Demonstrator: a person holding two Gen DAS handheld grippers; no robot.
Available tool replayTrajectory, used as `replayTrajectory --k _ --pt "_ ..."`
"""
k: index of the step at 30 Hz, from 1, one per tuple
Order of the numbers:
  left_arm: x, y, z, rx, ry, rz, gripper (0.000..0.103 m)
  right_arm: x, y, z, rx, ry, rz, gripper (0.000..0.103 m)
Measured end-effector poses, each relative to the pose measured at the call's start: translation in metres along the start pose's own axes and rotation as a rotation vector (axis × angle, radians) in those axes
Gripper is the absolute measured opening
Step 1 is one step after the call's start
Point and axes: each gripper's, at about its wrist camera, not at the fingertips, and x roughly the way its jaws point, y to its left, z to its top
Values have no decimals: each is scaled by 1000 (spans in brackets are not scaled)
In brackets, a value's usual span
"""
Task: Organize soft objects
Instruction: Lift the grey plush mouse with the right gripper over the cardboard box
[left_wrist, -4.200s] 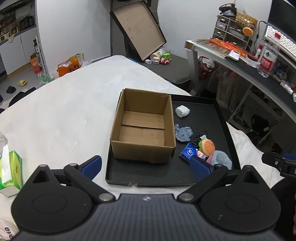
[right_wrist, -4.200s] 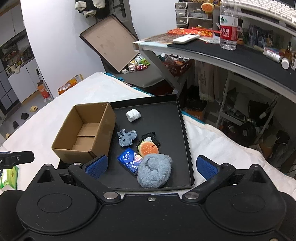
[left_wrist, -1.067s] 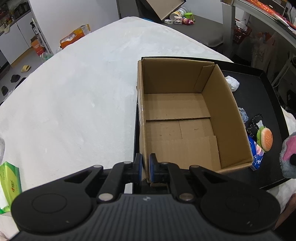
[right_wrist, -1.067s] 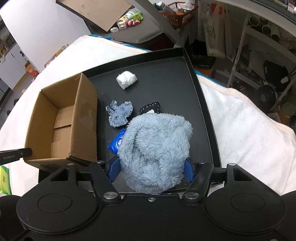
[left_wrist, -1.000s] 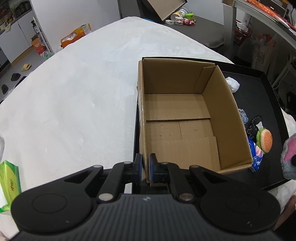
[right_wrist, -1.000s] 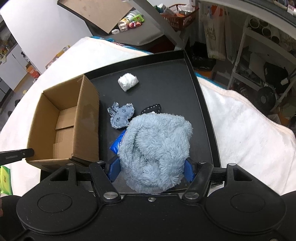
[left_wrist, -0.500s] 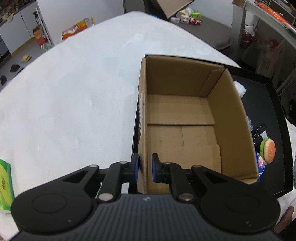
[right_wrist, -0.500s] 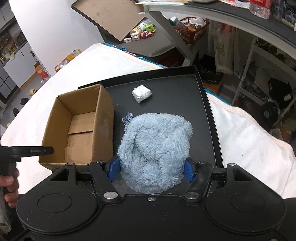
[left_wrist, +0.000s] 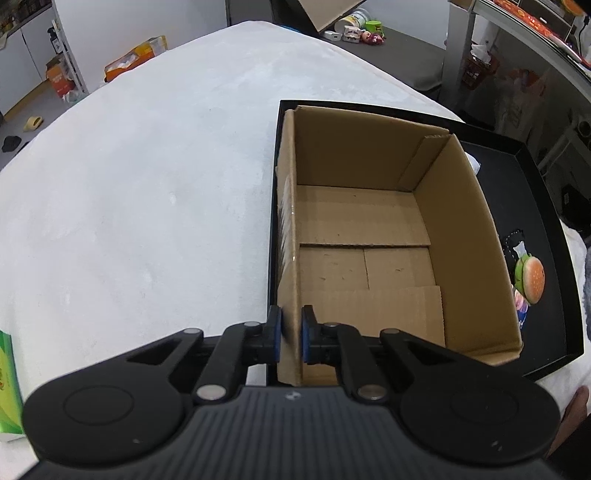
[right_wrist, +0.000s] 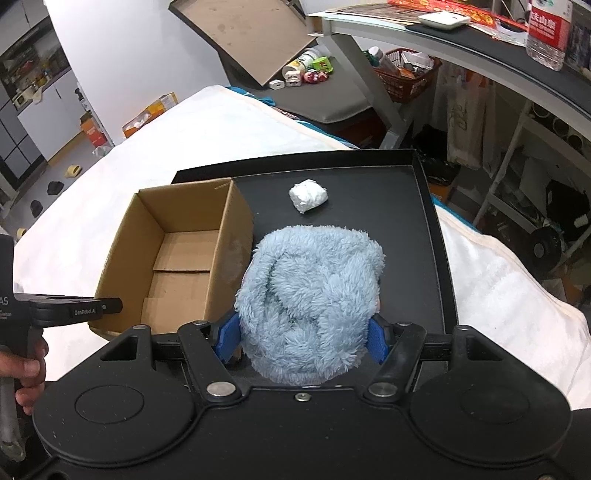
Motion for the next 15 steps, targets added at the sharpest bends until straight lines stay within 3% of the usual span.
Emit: replayTrajectory --k 9,15 --pt "0 3 -4 40 0 -35 9 5 24 6 -43 -8 12 64" --pt "2 7 -3 -13 39 -62 10 9 44 13 -102 -18 11 65"
